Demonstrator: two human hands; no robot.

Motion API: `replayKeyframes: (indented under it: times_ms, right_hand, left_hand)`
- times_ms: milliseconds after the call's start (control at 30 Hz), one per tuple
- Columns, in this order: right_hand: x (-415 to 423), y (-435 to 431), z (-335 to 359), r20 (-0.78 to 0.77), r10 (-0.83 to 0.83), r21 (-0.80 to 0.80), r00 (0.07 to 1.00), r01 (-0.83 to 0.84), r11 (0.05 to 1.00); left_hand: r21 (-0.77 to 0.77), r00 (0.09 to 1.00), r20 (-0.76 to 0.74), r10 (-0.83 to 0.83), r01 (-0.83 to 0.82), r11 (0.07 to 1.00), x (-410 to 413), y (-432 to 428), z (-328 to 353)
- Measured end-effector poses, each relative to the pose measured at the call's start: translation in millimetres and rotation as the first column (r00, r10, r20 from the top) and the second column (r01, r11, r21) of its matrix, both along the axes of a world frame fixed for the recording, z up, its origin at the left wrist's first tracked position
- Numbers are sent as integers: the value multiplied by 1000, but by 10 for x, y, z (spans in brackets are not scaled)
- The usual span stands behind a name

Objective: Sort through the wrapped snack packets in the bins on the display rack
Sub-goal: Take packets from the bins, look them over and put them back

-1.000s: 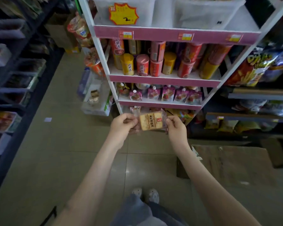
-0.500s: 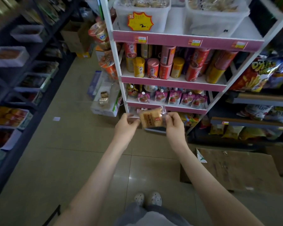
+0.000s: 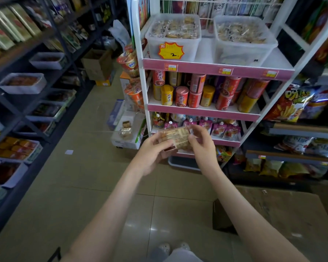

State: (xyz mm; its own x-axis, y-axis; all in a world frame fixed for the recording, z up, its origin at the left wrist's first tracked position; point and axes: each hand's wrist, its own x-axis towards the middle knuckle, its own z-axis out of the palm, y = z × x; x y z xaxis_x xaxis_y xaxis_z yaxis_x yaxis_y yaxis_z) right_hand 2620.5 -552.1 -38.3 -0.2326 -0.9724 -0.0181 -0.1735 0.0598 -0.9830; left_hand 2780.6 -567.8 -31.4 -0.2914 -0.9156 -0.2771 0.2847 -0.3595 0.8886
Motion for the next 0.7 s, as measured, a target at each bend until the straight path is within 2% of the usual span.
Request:
replayKeyframes:
  times_ms: [100, 200, 467, 600, 633, 667, 700]
  right_hand:
    - [-95, -46, 79, 147, 82, 155, 986, -105, 982]
    - [-149, -44, 172, 195, 108, 160, 975, -140, 977]
    - [-361, -122, 263, 170, 95, 156, 981, -122, 980]
    - [-507, -219, 256, 382, 69, 161, 921, -140, 977]
    - [-543, -257, 261, 377, 68, 153, 924, -134, 979]
    - [-583, -302, 277, 278, 67, 141, 958, -110, 984]
    - [-619, -361, 296, 95, 62, 115, 994, -73, 991]
  left_hand:
    - [23, 994, -95, -56, 59, 998, 116, -24, 14]
    - [37, 991, -98, -93, 97, 995, 164, -53, 33]
    - [26, 980, -92, -175, 178, 984, 28, -158, 96]
    - [-19, 985, -59, -162, 162, 987, -147, -283, 158]
    - [-33, 988, -37, -153, 152, 988, -194, -327, 188]
    - [-50, 991, -5, -137, 136, 989, -243, -373, 223]
    - [-66, 994, 33, -105, 107, 992, -293, -424, 255]
